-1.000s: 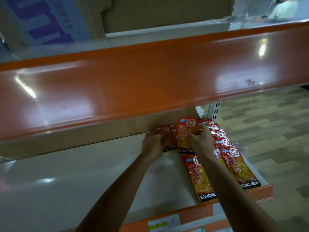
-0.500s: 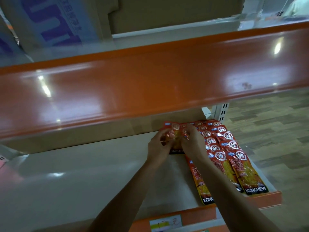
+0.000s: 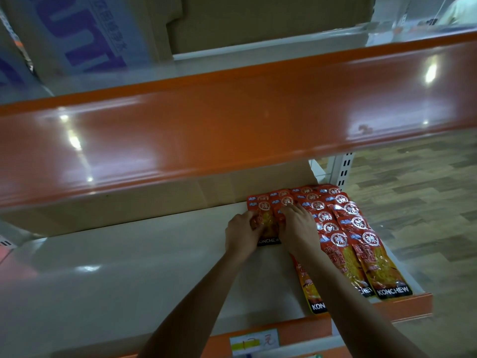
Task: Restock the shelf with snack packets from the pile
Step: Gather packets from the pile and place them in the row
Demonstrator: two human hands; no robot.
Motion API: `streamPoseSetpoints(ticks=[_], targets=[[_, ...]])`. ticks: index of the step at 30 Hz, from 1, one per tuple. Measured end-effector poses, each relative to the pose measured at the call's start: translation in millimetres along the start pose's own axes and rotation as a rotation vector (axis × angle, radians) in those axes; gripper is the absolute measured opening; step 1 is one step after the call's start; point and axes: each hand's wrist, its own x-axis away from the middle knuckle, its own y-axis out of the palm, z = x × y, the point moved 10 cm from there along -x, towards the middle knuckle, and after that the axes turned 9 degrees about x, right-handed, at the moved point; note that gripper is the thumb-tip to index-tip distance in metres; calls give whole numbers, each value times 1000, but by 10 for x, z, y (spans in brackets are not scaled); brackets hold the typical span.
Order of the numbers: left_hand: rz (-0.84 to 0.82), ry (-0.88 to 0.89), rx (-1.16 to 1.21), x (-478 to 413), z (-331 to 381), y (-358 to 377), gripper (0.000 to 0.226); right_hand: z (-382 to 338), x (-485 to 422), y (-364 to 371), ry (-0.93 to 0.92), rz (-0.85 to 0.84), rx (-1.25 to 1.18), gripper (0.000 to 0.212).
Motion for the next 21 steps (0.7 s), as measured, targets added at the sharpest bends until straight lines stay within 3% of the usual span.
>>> streamPoseSetpoints(ticks=[11, 21], targets=[[-33, -16, -127, -47, -14, 67, 51, -9, 22, 14, -9, 19, -30, 35], [37, -13, -73, 47, -130, -275, 41, -440, 68, 20, -78, 23, -61, 38]])
